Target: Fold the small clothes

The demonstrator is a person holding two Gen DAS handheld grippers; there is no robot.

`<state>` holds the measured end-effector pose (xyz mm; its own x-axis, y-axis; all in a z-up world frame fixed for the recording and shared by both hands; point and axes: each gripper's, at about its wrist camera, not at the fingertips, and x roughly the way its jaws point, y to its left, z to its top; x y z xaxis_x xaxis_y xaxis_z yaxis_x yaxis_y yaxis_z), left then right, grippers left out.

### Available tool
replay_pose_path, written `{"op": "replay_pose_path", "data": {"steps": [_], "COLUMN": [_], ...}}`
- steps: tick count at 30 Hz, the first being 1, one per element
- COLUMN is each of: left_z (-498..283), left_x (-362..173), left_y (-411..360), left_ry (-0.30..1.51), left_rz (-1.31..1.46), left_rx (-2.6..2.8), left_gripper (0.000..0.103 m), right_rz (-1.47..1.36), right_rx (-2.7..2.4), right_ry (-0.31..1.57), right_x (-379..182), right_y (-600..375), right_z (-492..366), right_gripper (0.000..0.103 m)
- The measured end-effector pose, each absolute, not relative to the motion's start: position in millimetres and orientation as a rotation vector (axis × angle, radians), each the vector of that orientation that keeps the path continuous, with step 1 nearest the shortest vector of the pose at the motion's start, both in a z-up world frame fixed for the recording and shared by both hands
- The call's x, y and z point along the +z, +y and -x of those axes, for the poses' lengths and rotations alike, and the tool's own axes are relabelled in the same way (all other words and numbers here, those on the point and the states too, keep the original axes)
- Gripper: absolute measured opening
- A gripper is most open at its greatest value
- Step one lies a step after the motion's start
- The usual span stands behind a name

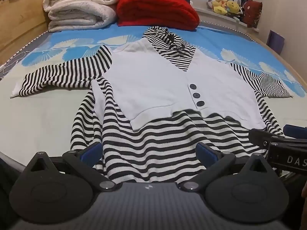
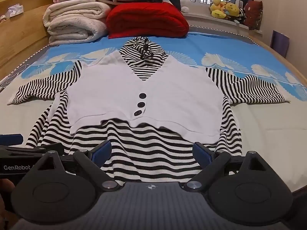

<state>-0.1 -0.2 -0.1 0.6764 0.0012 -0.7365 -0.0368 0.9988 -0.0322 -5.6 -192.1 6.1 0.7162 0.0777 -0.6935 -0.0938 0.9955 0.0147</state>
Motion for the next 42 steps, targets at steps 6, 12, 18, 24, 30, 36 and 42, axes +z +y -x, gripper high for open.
{"op": "replay_pose_path", "data": {"steps": [6,12,18,24,30,36,42], "left_z": [-2.0,-0.1,1.7,1.1,0.5,0.1,1.0], "left_x": [-1.7,-3.0,-4.7,-4.4,-4.3,-6.1,-5.8], "left_y": [0.3,-1.7,-2.9,-2.5,-2.0,-3.7,-4.4], "left_ry": [0.832,0.824,0.823,0.825,0.824,0.818,0.803], "left_rz": [0.054,0.049,0.050,0.051,0.052,0.060,0.077], "left_rx": [0.015,0.017,0.017,0.017,0.017,0.015,0.007], "left_gripper": [0.103,0.103,0.103,0.103,0.103,0.103,0.103], "right_rz": [0.013,0.013,0.013,0.012,0.013,0.012,0.011], "right_rx": [0.088,0.089,0.088,0.087,0.087,0.088,0.091], "right_ry": [0.767,0.768,0.768,0.769,0.769,0.769,0.770], "right_x": [6.3,6.2,6.0,5.6,5.7,6.2,5.7], "right_y": [-194.1,-194.3,-194.1,-194.1,-194.4,-194.4,-194.3], "right_z": [4.6,4.2,4.0,3.7,3.6,3.7,3.1], "right_gripper": [0.092,0.092,0.092,0.092,0.092,0.092,0.092]}}
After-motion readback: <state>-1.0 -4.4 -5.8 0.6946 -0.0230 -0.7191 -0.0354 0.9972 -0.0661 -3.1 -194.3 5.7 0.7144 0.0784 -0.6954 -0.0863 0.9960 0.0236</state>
